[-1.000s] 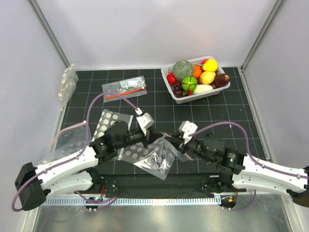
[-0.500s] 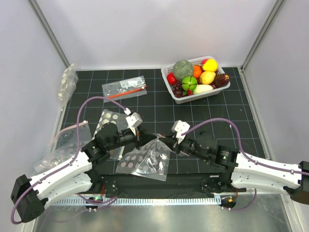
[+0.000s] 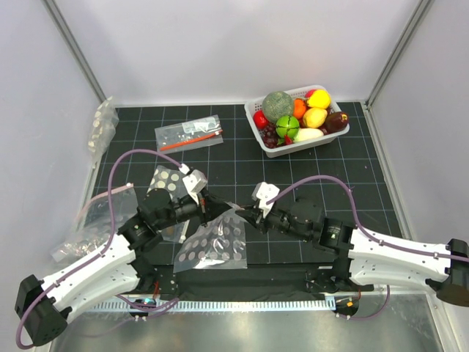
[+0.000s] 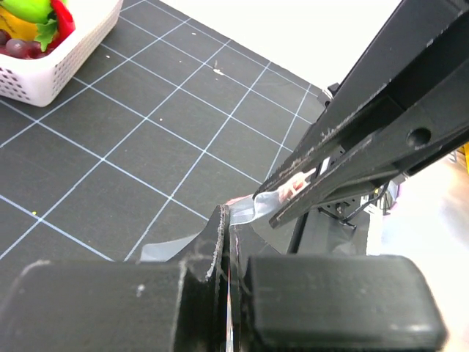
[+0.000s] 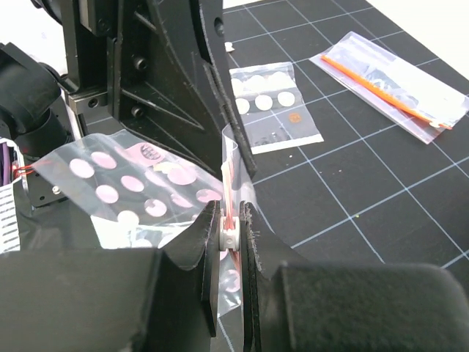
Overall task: Place the food in the zip-top bag and seal the zipper
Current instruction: Open the zipper of the food storage bag at the center of the board.
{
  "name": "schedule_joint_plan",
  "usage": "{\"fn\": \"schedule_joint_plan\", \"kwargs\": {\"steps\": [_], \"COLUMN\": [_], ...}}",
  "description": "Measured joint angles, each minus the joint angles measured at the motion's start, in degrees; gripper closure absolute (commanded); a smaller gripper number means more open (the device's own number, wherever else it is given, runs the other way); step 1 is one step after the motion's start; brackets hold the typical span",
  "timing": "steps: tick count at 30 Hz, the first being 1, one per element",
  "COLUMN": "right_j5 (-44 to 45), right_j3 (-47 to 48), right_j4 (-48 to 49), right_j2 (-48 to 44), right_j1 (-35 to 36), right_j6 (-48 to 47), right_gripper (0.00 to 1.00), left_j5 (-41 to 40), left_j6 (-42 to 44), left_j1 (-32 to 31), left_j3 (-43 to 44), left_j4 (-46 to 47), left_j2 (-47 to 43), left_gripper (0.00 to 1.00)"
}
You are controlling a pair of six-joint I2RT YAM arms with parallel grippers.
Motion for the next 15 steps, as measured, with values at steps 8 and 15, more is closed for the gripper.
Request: {"fn": "schedule_joint_plan", "kwargs": {"steps": [8,15], "right_j5": [-1.40,-2.69], "right_j3": [0.46,0.37], "right_j4": [-1.49,-8.98], "right_j2": [-1.01,-9.79], "right_j1": [-0.37,-0.48], "right_j6": [-0.04,-0.22], "right_gripper": [0.99,0.99], "left_j5": [1.36,2.64], "left_j6": [0.04,2.23], "left_j1": [0.20,-0.66], "left_j3": [0.26,1.95], "left_j4": [-1.05,-1.03], "left_j2": [0.09,0.35], "left_gripper": [0.83,0.50]}}
